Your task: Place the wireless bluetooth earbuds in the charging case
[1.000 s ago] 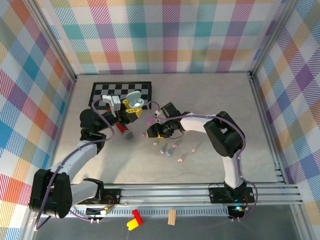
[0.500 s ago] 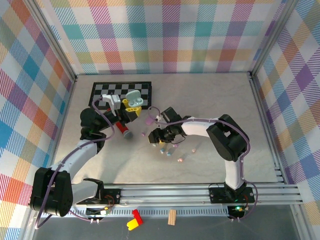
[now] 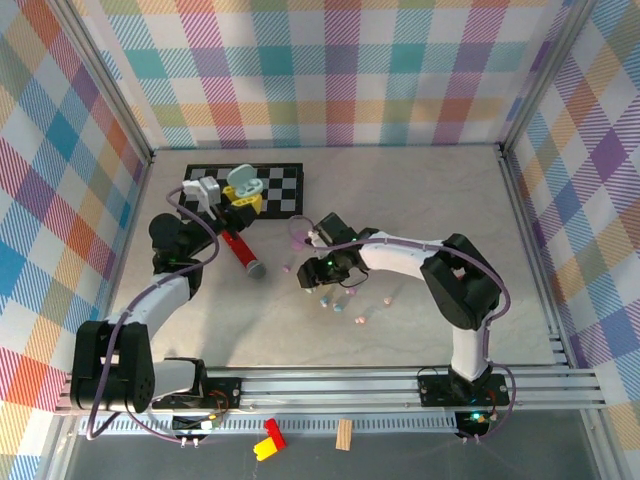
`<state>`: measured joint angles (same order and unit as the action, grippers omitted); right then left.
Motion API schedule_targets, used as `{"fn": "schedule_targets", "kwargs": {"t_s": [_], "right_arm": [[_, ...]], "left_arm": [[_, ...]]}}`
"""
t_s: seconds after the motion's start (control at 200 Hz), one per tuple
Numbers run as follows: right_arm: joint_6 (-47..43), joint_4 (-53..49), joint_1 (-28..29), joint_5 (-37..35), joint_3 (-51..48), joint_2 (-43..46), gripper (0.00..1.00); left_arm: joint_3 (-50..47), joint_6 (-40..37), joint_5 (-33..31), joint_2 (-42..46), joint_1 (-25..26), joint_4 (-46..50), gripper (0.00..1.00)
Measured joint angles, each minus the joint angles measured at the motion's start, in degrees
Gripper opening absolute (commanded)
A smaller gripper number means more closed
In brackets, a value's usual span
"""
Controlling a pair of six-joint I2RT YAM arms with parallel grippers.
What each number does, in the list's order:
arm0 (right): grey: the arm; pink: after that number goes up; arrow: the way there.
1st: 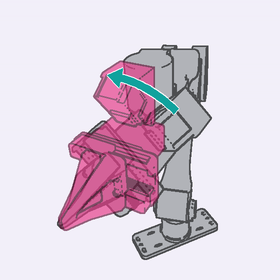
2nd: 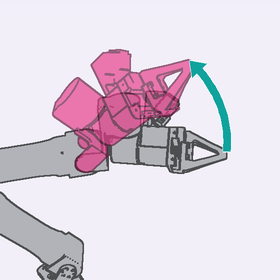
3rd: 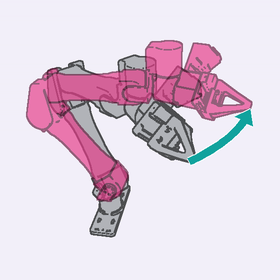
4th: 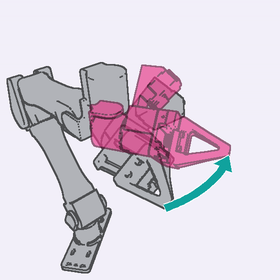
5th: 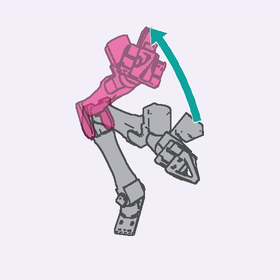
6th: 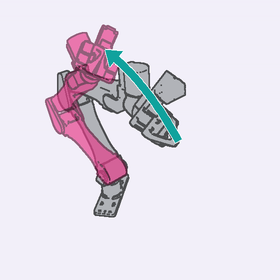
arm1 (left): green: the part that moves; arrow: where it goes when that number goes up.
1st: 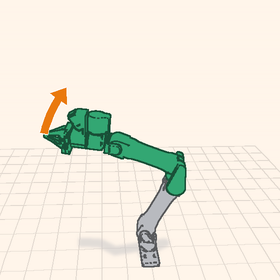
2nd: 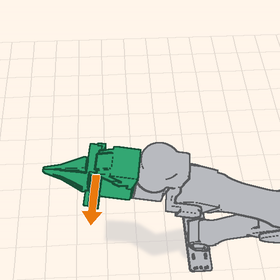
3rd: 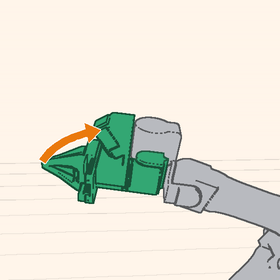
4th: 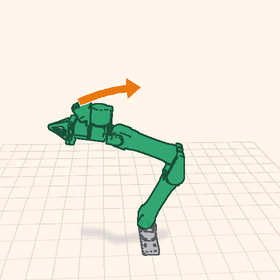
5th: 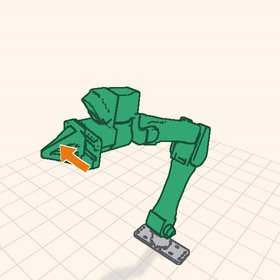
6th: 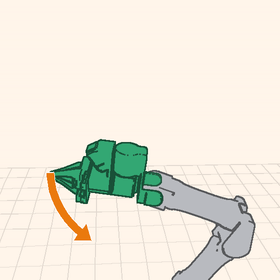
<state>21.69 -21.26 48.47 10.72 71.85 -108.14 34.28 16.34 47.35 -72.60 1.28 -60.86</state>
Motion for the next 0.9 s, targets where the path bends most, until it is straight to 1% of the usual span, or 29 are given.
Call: {"fn": "schedule_targets", "kwargs": {"t_s": [0.22,0.34,0.44,0.635,0.9], "right_arm": [[-5.84,-8.52,8.37,-17.00,6.93,-0.33,0.54],[-8.28,-12.92,12.00,-25.64,11.10,-2.97,0.47],[-9.90,-15.96,13.75,-30.91,13.49,-6.05,0.45],[-11.06,-21.68,14.19,-34.93,17.29,-11.23,0.39],[-11.91,-24.39,14.19,-35.82,19.69,-13.25,0.34]], "left_arm": [[0.92,0.87,-2.86,-0.33,-3.91,-0.57,0.22],[2.32,0.87,-4.02,-0.48,-4.85,-0.55,0.22],[3.30,0.87,-4.52,-0.87,-4.98,-0.63,0.22],[3.45,0.87,-4.63,-1.40,-5.18,-0.74,0.22],[3.45,1.09,-4.55,-2.32,-5.18,-0.81,0.22]]}}
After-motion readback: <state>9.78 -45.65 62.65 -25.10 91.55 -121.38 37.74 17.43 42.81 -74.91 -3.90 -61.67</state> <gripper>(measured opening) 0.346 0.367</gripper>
